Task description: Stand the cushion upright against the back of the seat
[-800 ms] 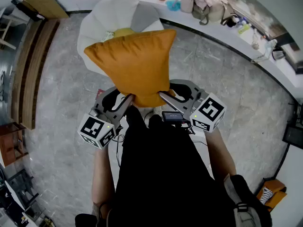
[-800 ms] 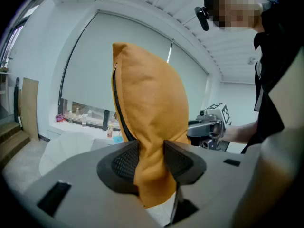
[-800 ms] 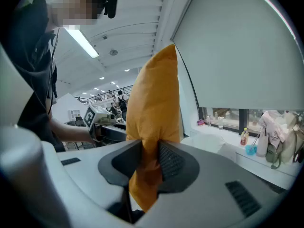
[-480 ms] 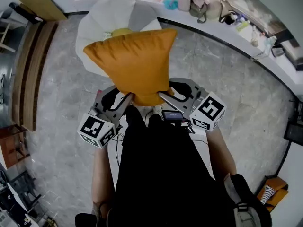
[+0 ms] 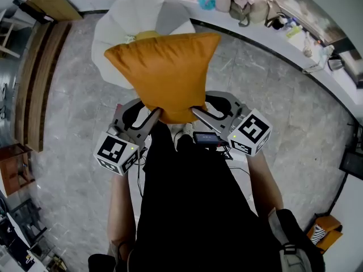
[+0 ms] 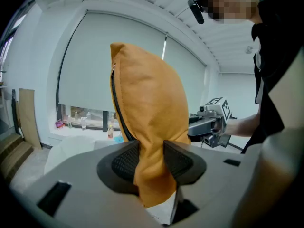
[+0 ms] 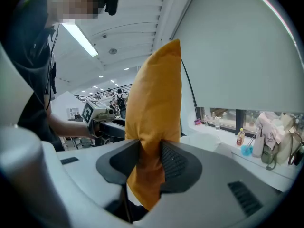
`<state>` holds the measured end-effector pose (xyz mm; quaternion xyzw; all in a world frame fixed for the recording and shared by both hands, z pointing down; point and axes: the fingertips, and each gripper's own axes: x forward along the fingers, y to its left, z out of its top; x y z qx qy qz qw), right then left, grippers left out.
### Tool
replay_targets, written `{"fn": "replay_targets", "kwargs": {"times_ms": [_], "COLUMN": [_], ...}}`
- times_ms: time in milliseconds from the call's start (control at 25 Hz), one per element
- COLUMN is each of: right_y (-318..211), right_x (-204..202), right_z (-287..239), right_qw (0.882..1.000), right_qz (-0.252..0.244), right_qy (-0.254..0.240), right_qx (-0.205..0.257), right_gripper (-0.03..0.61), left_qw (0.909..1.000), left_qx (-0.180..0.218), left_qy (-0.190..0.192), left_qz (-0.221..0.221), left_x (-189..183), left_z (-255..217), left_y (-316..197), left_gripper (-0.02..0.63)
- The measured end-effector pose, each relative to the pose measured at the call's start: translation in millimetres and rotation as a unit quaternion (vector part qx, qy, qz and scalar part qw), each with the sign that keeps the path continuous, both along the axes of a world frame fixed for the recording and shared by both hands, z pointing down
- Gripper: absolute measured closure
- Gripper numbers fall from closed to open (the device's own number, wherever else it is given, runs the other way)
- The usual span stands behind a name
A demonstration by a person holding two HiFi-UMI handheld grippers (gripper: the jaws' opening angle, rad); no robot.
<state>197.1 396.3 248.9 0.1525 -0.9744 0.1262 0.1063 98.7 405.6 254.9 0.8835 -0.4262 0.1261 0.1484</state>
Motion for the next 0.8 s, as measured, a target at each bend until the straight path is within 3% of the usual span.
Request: {"fn": "replay_targets", "kwargs": {"times_ms": [400,800], "right_y": [-19,-75], "right_x": [-23,-38], "right_z": [13,9], "right_qw": [0.999,0.997], "right_qz": [0.023,0.049], "right_qy": [0.021,0.054], "right_qx": [-0.020,-0.024], "right_gripper": [0.414,0.410], "left_qw": [1.0000,0.9995], "left_qx": [-0.006,0.011], "left_qy": [-0.002,0.007], "left_qz": [-0.002,0.028], "left_x": [-24,-39], "left_z": [9,7], "left_y": [-17,-81], "left_gripper": [0.445,0.443]}}
